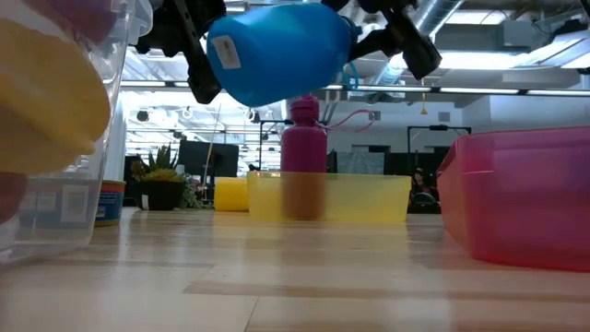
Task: Pick & Place Food Item
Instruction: Adjust the blue tumbler in the yellow bin
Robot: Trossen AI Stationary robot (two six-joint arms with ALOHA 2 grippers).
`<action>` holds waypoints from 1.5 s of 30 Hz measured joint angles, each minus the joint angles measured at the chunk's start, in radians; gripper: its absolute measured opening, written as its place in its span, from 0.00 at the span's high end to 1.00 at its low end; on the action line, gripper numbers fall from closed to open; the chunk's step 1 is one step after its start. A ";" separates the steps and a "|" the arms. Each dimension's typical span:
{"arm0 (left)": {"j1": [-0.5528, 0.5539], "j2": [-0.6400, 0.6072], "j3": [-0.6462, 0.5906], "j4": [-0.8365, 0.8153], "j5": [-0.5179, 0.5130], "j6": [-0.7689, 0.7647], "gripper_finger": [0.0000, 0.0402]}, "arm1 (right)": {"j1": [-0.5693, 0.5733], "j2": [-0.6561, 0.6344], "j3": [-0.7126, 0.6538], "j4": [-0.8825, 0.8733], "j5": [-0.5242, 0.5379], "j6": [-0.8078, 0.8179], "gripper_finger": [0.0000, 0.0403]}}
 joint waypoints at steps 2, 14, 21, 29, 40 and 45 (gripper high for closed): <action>0.000 0.002 0.000 -0.003 0.000 0.000 0.21 | 0.000 0.000 0.000 0.025 -0.023 -0.020 0.52; 0.027 0.157 0.000 0.217 0.306 -0.028 0.19 | -0.027 0.000 0.000 0.138 -0.124 -0.157 0.52; 0.036 0.169 0.002 0.305 0.384 -0.034 0.19 | -0.052 0.000 0.002 0.142 -0.138 -0.184 0.52; 0.059 0.176 0.015 0.283 0.329 -0.051 0.19 | -0.092 0.000 0.000 0.177 -0.155 -0.222 0.52; 0.050 0.176 0.016 0.216 0.058 -0.097 0.28 | -0.118 0.001 0.000 0.180 -0.121 -0.224 0.52; 0.047 0.167 0.016 0.212 0.059 -0.064 0.46 | -0.114 0.001 -0.001 0.178 -0.103 -0.219 0.52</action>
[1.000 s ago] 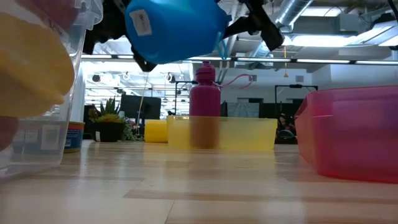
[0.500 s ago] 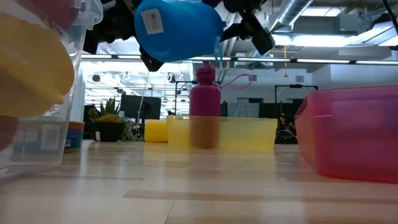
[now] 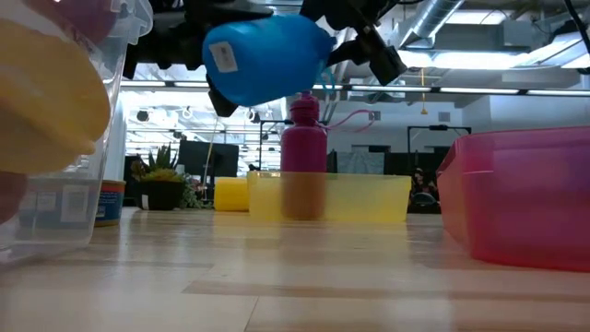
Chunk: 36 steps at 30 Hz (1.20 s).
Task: Pick & Place Food Item
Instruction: Adjust the blue tumbler in the yellow bin
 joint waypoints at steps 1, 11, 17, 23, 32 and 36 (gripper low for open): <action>-0.003 0.000 0.000 0.001 0.000 0.010 0.51 | 0.002 0.000 0.000 -0.002 0.014 0.003 0.51; -0.023 -0.005 0.000 0.002 0.028 0.226 0.94 | 0.072 -0.009 0.001 0.192 0.145 0.074 0.38; -0.025 -0.021 0.001 0.010 0.037 0.319 0.95 | 0.128 -0.008 0.040 0.243 0.209 0.155 0.40; -0.024 -0.130 -0.042 -0.013 0.029 0.417 0.95 | 0.165 -0.023 0.077 0.247 0.236 0.377 0.41; -0.013 -0.423 -0.182 -0.093 -0.161 0.497 0.95 | 0.174 -0.121 0.089 0.245 0.219 0.741 0.41; -0.016 -0.497 -0.223 -0.085 -0.238 0.525 0.95 | 0.130 -0.203 0.090 0.187 -0.111 1.110 0.41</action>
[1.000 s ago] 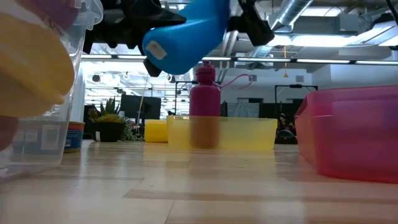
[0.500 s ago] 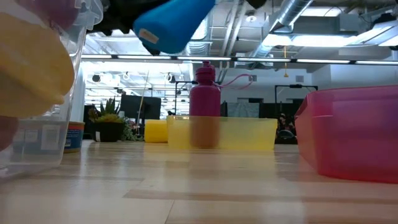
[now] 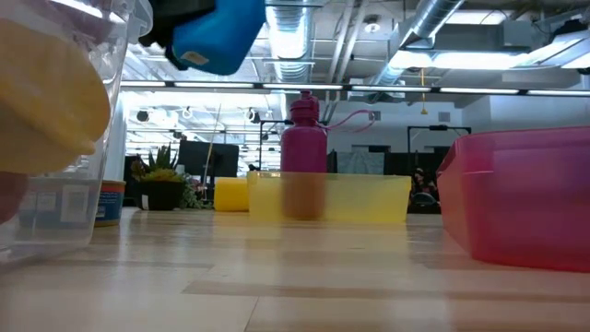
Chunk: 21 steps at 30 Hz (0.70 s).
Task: Pick & Place Food Item
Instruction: Adjust the blue tumbler in the yellow bin
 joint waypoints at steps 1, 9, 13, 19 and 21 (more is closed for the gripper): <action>-0.002 -0.015 -0.013 -0.003 -0.015 0.011 0.95 | -0.024 -0.017 0.000 -0.016 -0.118 0.095 0.42; -0.006 0.052 -0.019 0.048 -0.080 0.077 0.95 | -0.261 -0.125 0.022 -0.239 -0.508 0.418 0.45; -0.006 0.140 -0.019 0.169 -0.096 0.104 0.95 | -0.395 -0.122 0.085 -0.403 -0.714 0.469 0.46; -0.005 0.232 -0.019 0.308 -0.121 0.163 0.97 | -0.504 -0.092 0.088 -0.395 -0.858 0.460 0.43; 0.001 0.243 -0.019 0.311 -0.128 0.175 0.97 | -0.513 -0.077 0.090 -0.356 -0.901 0.454 0.42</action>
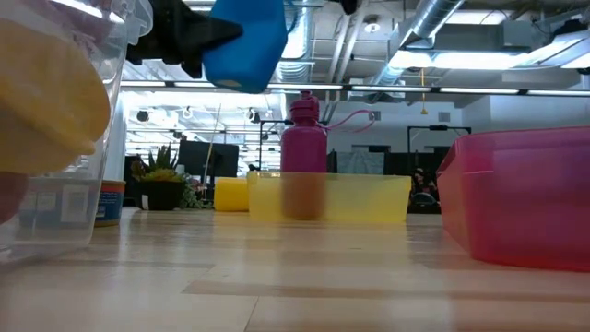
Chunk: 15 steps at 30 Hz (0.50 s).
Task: Pick & Place Food Item
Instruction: Adjust the blue tumbler in the yellow bin
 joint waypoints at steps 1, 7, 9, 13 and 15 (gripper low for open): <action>0.001 0.003 0.000 0.001 -0.006 0.001 0.97 | -0.003 0.001 -0.003 0.006 -0.024 -0.006 0.41; 0.002 0.010 0.000 0.023 -0.047 0.027 0.98 | 0.026 0.053 -0.018 0.158 -0.050 -0.031 0.42; 0.001 0.010 -0.001 0.041 -0.054 0.033 0.98 | 0.041 0.077 -0.028 0.211 -0.037 -0.040 0.42; 0.001 0.004 -0.001 0.068 -0.056 0.036 0.98 | 0.051 0.076 -0.112 0.394 -0.034 -0.051 0.42; -0.002 0.004 -0.001 0.067 -0.061 0.035 0.98 | 0.048 0.078 -0.174 0.516 -0.031 -0.058 0.42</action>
